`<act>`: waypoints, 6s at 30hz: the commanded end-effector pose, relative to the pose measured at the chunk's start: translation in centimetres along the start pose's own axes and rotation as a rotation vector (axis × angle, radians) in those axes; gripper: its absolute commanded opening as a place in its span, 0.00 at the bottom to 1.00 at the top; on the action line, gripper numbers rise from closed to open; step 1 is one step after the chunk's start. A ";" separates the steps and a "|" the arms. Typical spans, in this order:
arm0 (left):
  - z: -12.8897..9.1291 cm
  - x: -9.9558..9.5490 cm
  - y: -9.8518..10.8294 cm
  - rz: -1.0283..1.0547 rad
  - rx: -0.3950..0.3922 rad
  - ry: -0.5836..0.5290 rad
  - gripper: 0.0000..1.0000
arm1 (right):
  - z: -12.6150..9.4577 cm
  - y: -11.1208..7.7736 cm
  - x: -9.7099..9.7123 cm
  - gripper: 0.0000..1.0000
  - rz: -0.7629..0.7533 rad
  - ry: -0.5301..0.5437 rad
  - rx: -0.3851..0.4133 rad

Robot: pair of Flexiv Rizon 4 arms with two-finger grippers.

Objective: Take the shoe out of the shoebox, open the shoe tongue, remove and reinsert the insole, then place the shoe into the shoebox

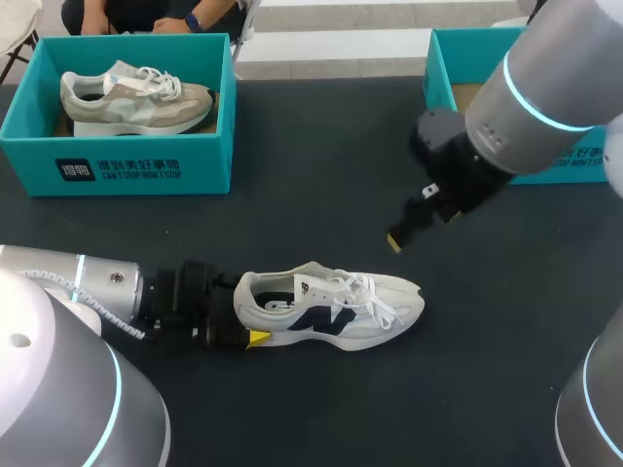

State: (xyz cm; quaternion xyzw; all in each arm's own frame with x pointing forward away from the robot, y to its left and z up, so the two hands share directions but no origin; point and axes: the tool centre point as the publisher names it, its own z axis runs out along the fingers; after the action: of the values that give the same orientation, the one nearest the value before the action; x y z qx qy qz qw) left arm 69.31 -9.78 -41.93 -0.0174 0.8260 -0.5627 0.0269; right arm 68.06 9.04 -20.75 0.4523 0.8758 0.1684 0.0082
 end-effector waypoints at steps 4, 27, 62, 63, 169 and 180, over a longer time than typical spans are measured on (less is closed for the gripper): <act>-0.1 0.1 0.0 0.000 -0.003 -0.002 0.00 | 5.5 4.3 2.3 1.00 0.070 -0.071 0.134; -0.1 0.1 0.0 0.000 -0.003 -0.002 0.00 | 11.4 5.9 8.7 1.00 0.207 -0.188 0.115; -0.1 0.1 0.0 0.000 -0.003 -0.002 0.00 | 13.8 5.8 8.3 1.00 0.496 -0.408 0.065; -0.1 0.1 0.0 0.000 -0.003 -0.002 0.00 | 14.2 5.8 8.4 1.00 0.492 -0.401 0.075; -0.1 0.1 0.0 0.000 -0.003 -0.002 0.00 | 14.1 -2.7 -2.6 0.49 0.593 -0.616 0.268; -0.1 0.1 0.0 0.000 -0.003 -0.002 0.00 | 9.5 -0.1 -0.5 0.88 0.541 -0.673 0.193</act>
State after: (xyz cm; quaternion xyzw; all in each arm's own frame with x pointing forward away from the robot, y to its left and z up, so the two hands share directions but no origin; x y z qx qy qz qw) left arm 69.29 -9.78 -41.91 -0.0174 0.8260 -0.5627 0.0268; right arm 70.28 10.52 -31.28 0.6953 0.6875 -0.0738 0.1964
